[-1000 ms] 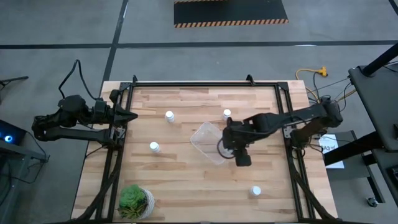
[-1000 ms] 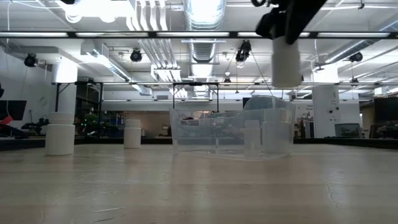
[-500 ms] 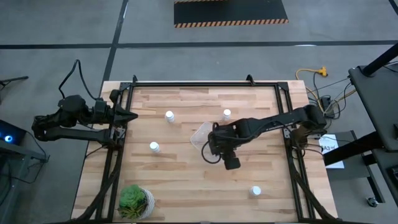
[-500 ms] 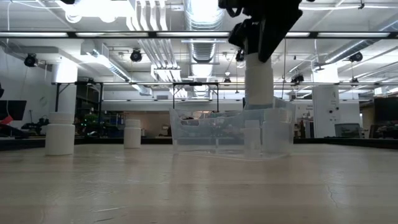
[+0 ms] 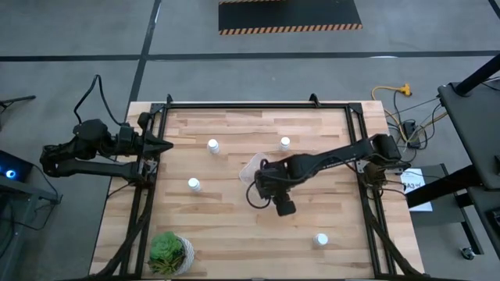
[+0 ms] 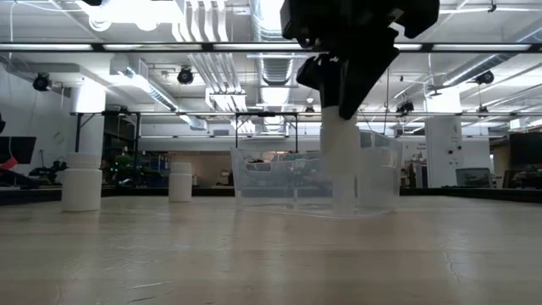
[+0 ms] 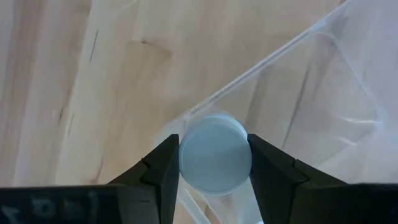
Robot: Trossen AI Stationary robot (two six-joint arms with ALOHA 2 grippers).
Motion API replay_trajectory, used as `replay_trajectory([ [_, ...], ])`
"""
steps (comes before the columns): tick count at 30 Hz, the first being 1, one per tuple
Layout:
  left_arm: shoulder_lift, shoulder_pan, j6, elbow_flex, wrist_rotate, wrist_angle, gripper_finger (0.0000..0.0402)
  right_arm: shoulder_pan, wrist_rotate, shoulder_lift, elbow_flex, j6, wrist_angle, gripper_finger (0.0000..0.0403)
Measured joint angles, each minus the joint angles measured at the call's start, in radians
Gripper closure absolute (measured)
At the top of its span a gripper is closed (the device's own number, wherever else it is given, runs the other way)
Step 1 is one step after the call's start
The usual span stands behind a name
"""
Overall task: Pick and place pill bottles into a basket
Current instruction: Put the white pill bottle into the transparent bin
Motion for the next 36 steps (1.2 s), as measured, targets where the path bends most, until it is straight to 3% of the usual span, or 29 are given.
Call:
replay_trajectory([
  [11,0.0,0.0,0.0,0.0,0.0,0.0,0.0402,-0.002,-0.013,-0.031,-0.134,0.022,0.064,0.0258],
  [32,0.0,0.0,0.0,0.0,0.0,0.0,0.0402,-0.004,-0.03,-0.037,-0.157,0.004,0.098,0.0258],
  [36,0.0,0.0,0.0,0.0,0.0,0.0,0.0402,-0.004,-0.03,-0.037,-0.161,0.003,0.098,0.0236],
])
